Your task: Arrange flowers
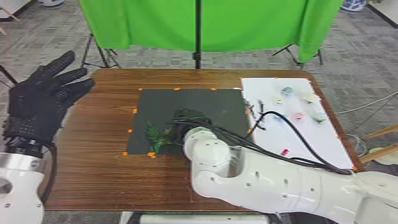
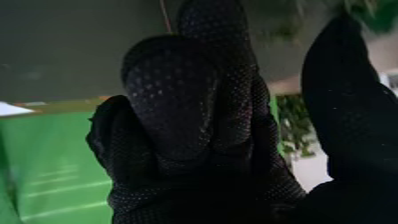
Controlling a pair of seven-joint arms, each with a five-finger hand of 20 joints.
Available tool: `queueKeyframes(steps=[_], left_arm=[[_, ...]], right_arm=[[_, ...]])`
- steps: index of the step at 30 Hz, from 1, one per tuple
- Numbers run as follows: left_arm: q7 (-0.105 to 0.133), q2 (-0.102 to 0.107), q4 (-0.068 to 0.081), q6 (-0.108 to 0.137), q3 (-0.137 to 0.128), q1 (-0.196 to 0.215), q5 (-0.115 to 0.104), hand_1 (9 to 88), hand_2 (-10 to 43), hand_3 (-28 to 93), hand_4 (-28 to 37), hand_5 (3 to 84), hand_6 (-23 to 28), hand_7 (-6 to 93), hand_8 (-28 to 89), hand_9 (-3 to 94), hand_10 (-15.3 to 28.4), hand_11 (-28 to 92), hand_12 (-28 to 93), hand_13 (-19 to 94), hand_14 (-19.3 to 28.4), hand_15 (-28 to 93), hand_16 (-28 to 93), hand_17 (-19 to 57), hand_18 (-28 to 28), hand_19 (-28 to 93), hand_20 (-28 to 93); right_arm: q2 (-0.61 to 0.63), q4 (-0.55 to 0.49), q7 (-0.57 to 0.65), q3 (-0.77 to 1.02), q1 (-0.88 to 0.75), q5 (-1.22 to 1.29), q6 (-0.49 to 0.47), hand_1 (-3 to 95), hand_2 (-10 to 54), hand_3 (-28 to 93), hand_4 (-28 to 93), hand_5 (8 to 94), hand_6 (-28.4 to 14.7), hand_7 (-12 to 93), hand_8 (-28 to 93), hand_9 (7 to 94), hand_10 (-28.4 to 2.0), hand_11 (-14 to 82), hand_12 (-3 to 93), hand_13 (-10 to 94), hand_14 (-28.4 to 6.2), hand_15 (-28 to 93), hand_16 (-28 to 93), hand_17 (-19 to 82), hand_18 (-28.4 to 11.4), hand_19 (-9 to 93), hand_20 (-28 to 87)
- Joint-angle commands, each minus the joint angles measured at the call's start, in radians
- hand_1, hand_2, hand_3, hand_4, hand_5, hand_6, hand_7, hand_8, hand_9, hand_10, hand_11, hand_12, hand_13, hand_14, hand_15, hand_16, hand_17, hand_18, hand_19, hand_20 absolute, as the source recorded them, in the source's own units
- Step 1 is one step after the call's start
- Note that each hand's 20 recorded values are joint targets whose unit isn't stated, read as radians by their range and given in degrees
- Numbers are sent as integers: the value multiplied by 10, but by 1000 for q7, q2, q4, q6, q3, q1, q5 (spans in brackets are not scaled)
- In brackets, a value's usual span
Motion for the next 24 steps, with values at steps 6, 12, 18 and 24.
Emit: queueKeyframes(steps=[6,12,18,24], left_arm=[[9,-40,-36,20,-28,106,12,211,82,761,-282,334,87,99,-76,286,192,259,112,219,272,522,-98,-94,283,582,-12],[17,-48,-45,30,-39,125,12,211,82,761,-282,335,86,100,-76,286,193,259,113,219,271,521,-98,-94,283,582,-12],[14,-47,-44,30,-41,124,12,210,83,760,-282,335,87,100,-76,287,193,260,113,219,272,521,-98,-94,283,582,-12],[7,-45,-42,31,-35,116,12,209,83,760,-282,335,87,100,-77,286,193,261,113,219,271,522,-99,-95,283,582,-12]], right_arm=[[176,-159,-3,64,-41,-50,50,316,-37,691,-230,690,-56,130,-103,929,-126,293,187,911,-53,568,192,595,-187,932,408],[226,-180,18,87,-84,-22,9,302,-20,693,-218,698,-73,121,-101,933,-131,291,185,916,-55,564,192,601,-190,932,412],[251,-199,5,106,-111,36,-59,294,-7,696,-211,741,-78,125,-99,936,-134,297,185,922,-59,562,194,604,-192,932,416],[235,-201,-14,111,-127,74,-91,293,1,701,-208,762,-73,130,-99,937,-136,302,184,924,-62,562,198,603,-194,932,424]])
